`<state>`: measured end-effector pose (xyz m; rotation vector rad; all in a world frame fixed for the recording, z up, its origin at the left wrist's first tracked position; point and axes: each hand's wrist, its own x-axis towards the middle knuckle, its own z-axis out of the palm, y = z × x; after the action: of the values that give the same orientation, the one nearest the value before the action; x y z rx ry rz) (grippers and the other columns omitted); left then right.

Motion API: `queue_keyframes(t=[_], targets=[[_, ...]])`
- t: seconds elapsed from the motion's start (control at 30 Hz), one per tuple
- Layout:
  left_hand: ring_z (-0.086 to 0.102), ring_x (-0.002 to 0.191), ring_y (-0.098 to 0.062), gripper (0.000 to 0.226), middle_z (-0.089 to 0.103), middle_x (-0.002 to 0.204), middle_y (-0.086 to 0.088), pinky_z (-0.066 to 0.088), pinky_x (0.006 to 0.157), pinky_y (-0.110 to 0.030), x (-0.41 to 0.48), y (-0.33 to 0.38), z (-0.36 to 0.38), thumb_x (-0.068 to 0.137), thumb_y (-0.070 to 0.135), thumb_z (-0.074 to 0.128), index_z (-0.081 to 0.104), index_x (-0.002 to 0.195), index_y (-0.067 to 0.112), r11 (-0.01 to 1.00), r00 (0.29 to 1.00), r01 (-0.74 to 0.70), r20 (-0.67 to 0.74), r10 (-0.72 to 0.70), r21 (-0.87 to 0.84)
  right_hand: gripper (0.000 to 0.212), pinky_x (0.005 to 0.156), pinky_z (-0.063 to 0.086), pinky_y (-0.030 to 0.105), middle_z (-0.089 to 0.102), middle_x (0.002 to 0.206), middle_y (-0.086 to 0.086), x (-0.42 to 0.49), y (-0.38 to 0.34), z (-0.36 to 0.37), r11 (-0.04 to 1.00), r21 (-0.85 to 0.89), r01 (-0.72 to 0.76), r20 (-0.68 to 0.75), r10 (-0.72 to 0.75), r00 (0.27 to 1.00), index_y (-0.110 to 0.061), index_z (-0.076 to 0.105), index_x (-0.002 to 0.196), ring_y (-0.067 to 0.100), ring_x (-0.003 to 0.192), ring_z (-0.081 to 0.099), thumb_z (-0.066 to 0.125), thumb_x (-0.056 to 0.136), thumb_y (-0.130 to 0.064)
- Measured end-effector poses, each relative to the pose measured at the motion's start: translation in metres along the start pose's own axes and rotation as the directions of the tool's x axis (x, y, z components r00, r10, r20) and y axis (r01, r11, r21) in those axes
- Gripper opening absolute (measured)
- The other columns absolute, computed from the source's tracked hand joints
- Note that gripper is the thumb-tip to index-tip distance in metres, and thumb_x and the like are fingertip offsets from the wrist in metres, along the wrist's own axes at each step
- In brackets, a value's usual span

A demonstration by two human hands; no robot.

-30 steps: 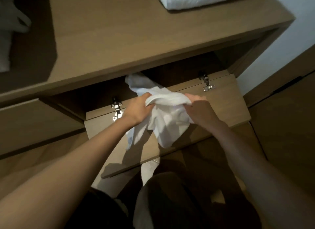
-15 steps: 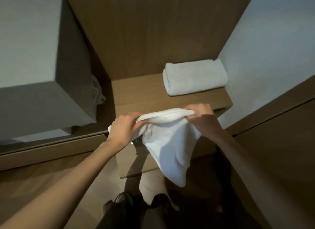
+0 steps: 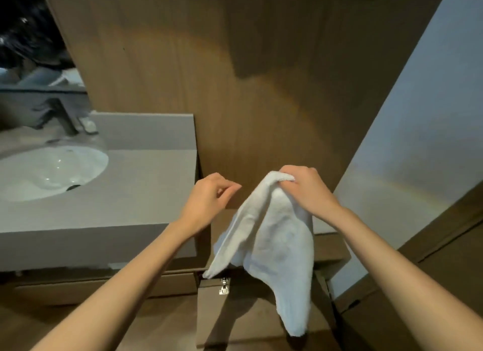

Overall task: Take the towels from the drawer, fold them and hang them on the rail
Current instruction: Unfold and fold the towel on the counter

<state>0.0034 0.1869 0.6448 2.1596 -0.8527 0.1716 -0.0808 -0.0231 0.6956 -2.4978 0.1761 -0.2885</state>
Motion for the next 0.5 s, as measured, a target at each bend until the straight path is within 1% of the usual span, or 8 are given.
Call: queue_keyframes(t=[0.03,0.1,0.17,0.2,0.27,0.37,0.43,0.5], targets=[[0.058,0.079,0.0,0.018,0.061,0.083,0.019,0.039,0.071,-0.013,0.001,0.009,-0.012,0.093,0.026,0.061,0.074,0.104,0.025,0.999,1.0,-0.013,0.025,0.014,-0.051,0.02,0.068,0.045,0.047,0.058,0.07,0.011,0.003,-0.012,-0.004,0.999,-0.001,0.035,-0.008,-0.035,0.999,-0.006,0.053,0.071,0.035,0.074,0.054,0.045,0.088,-0.009],[0.06,0.093,0.001,0.022,0.067,0.098,0.017,0.044,0.081,-0.014,0.002,0.022,-0.031,0.092,0.025,0.061,0.07,0.111,0.029,0.989,0.992,-0.015,0.123,0.033,-0.148,0.019,0.069,0.046,0.045,0.062,0.075,0.008,0.01,-0.038,-0.009,0.996,-0.014,0.083,-0.017,-0.083,0.996,-0.007,0.059,0.076,0.031,0.076,0.057,0.044,0.089,-0.009],[0.058,0.104,0.002,0.03,0.065,0.111,0.02,0.045,0.089,-0.017,0.004,0.029,-0.048,0.087,0.031,0.067,0.065,0.118,0.031,0.978,0.98,0.026,0.199,0.016,-0.207,0.02,0.071,0.049,0.044,0.065,0.081,0.008,0.019,-0.062,-0.013,0.992,-0.045,0.119,-0.034,-0.121,0.992,-0.006,0.062,0.083,0.029,0.079,0.059,0.043,0.089,-0.01],[0.058,0.105,0.002,0.035,0.064,0.113,0.021,0.046,0.091,-0.019,0.006,0.031,-0.055,0.085,0.036,0.07,0.063,0.119,0.031,0.974,0.98,0.04,0.198,0.005,-0.224,0.02,0.071,0.049,0.043,0.065,0.082,0.008,0.024,-0.074,-0.014,0.989,-0.052,0.136,-0.044,-0.138,0.989,-0.006,0.062,0.084,0.029,0.079,0.059,0.043,0.089,-0.01],[0.059,0.101,0.002,0.037,0.065,0.109,0.02,0.048,0.088,-0.021,0.01,0.032,-0.07,0.081,0.043,0.073,0.063,0.114,0.029,0.971,0.993,0.039,0.12,-0.011,-0.236,0.022,0.072,0.05,0.044,0.066,0.084,0.008,0.037,-0.095,-0.015,0.982,-0.057,0.179,-0.041,-0.181,0.983,-0.006,0.064,0.086,0.027,0.08,0.06,0.043,0.09,-0.011],[0.06,0.088,0.0,0.017,0.066,0.094,0.013,0.05,0.081,-0.023,0.024,0.022,-0.1,0.081,0.032,0.074,0.065,0.093,0.026,0.973,0.998,0.04,-0.029,-0.048,-0.227,0.024,0.076,0.051,0.045,0.068,0.09,0.002,0.059,-0.124,-0.011,0.968,-0.08,0.24,-0.01,-0.241,0.97,-0.016,0.066,0.089,0.024,0.084,0.061,0.042,0.089,-0.017],[0.06,0.081,-0.006,0.013,0.065,0.087,0.007,0.05,0.078,-0.025,0.036,0.007,-0.124,0.08,0.026,0.075,0.062,0.081,0.024,0.979,0.994,0.064,-0.07,-0.079,-0.194,0.023,0.079,0.05,0.041,0.069,0.1,-0.003,0.074,-0.145,-0.006,0.962,-0.125,0.243,0.001,-0.245,0.97,-0.023,0.067,0.097,0.021,0.094,0.061,0.044,0.089,-0.02],[0.062,0.079,-0.013,0.018,0.065,0.081,0.006,0.047,0.074,-0.025,0.047,-0.012,-0.149,0.08,0.024,0.075,0.057,0.075,0.025,0.98,0.991,0.095,-0.08,-0.11,-0.173,0.022,0.078,0.047,0.036,0.068,0.105,-0.007,0.089,-0.165,0.001,0.967,-0.144,0.209,-0.015,-0.213,0.977,-0.028,0.066,0.099,0.019,0.098,0.059,0.047,0.089,-0.023]])
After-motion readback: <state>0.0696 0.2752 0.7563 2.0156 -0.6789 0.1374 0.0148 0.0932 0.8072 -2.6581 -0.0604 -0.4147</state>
